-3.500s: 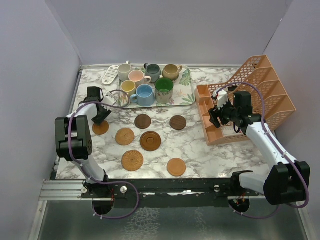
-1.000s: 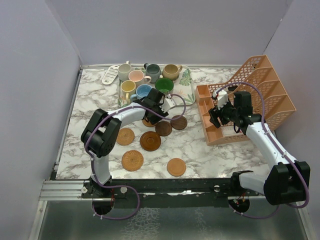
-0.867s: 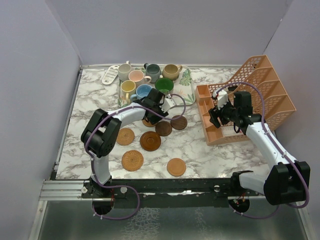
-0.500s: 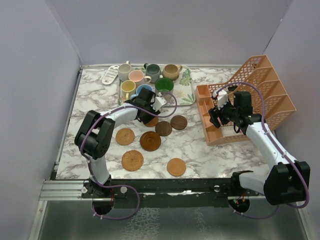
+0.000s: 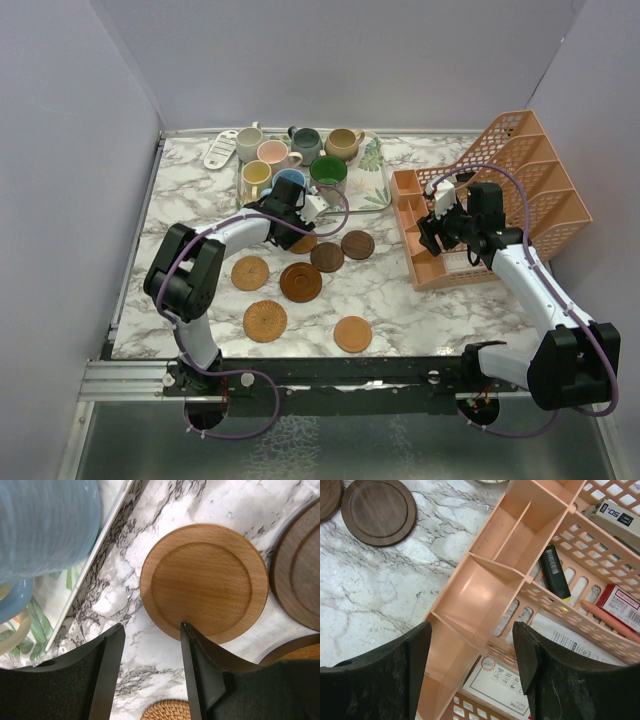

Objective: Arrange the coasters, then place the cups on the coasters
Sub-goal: Move the coaster to the center of the board.

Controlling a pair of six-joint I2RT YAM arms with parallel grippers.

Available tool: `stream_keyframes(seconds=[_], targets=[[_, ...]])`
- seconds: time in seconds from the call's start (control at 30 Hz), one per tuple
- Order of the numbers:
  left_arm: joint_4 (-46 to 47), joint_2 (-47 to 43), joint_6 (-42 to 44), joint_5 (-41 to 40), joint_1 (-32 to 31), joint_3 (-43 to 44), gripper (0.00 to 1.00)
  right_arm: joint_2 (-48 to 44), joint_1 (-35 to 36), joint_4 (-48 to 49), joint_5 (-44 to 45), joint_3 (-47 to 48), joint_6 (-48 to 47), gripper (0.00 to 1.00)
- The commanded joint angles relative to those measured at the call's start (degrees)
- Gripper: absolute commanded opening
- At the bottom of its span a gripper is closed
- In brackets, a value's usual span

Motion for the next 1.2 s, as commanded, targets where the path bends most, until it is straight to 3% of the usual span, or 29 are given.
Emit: stream_keyframes(seconds=[0.0, 0.47, 1.17], targets=[[-8.76, 0.74, 0.02, -2.58, 1.53, -3.91, 0.52, -0.24, -0.37, 0.62, 0.57, -0.37, -0.67, 0.67], [-8.97, -1.35, -0.68, -1.51, 1.82, -5.1, 0.52, -0.35, -0.32, 0.51, -0.19, -0.35, -0.65, 0.67], [-9.82, 0.09, -0.88, 0.41, 1.91, 5.97, 0.58, -2.47, -0.29, 0.67, -5.12, 0.55, -0.25, 0.67]])
